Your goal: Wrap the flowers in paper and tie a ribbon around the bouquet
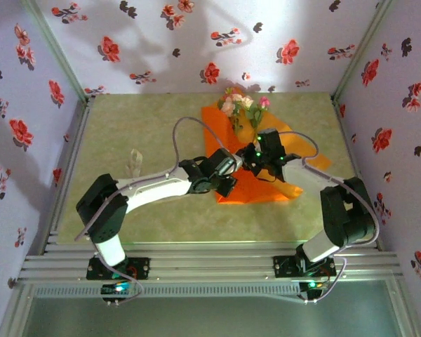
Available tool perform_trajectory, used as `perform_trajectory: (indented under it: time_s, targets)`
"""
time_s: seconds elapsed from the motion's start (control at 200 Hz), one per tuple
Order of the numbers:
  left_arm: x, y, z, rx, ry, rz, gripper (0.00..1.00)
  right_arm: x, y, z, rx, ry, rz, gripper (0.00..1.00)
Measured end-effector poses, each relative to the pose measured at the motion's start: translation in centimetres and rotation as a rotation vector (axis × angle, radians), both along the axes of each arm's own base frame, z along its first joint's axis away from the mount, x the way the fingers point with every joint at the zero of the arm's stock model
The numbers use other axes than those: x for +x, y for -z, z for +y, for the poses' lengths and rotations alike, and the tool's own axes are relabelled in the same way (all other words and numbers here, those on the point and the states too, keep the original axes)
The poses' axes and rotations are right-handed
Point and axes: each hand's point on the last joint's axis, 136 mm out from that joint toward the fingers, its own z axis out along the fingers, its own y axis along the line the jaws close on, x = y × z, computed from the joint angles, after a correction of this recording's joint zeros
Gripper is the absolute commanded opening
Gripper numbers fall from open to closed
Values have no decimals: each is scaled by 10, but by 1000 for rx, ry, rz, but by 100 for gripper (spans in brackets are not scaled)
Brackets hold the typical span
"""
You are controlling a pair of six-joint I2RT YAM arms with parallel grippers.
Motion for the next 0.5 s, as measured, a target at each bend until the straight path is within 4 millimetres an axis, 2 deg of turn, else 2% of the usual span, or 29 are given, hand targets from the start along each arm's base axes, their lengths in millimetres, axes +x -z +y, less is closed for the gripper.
perform_trajectory:
  time_s: [0.31,0.5]
  targets:
    - [-7,11,-22,-9,87,38,0,-16,-6,-44,-248,24,-42,0]
    - [-9,25,-32,12,110,83,50,-16,6,-70,-376,36,-38,0]
